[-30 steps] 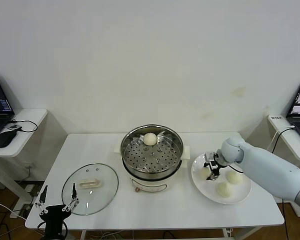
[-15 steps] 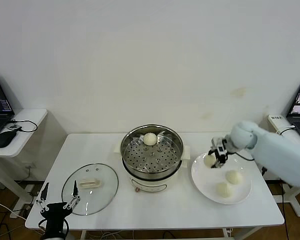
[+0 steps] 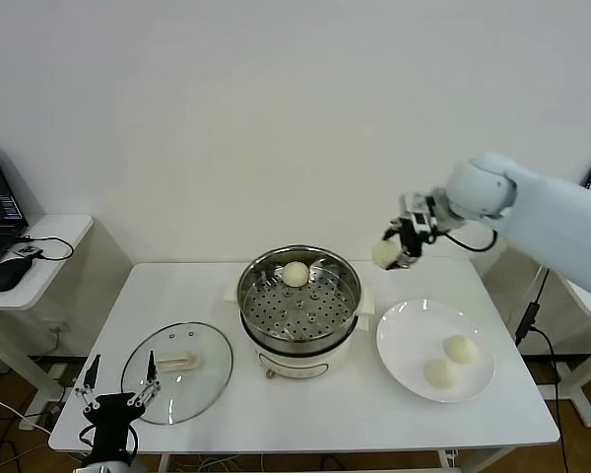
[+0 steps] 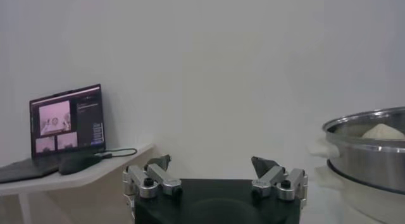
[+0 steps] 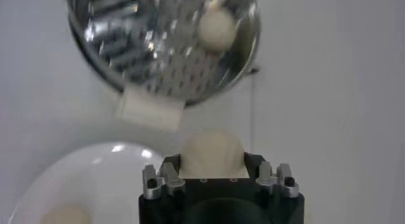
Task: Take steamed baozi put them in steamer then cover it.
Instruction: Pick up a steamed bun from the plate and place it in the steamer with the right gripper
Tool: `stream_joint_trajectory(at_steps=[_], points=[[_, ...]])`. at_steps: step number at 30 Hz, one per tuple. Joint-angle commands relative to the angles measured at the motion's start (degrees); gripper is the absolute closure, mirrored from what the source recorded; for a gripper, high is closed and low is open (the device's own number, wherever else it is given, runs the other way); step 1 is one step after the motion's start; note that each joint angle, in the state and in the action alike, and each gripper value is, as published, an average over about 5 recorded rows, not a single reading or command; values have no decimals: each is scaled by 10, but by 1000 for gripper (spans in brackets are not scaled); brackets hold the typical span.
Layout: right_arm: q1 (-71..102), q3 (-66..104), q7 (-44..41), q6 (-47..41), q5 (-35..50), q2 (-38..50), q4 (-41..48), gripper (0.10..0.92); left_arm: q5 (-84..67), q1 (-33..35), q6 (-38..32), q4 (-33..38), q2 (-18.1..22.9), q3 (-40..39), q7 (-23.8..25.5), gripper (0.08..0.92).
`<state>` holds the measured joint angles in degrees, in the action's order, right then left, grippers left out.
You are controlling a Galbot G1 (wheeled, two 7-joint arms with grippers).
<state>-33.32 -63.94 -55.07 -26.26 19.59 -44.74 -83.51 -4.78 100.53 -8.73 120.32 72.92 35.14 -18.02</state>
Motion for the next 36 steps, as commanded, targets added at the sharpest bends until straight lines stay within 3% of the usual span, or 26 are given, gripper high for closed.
stream_joint_trajectory(at_steps=[1,12,36], points=[[-45,-45,50,-61,119,-141,11,389,-2,-4,0,-4,0,5,0,177],[57,-31,86,-84,107,-286,121,388,-7,-10,0,-9,4,16,0,177],[136,-19,102,-71,49,-335,212,379,-6,-12,-2,-14,9,14,-1,177]])
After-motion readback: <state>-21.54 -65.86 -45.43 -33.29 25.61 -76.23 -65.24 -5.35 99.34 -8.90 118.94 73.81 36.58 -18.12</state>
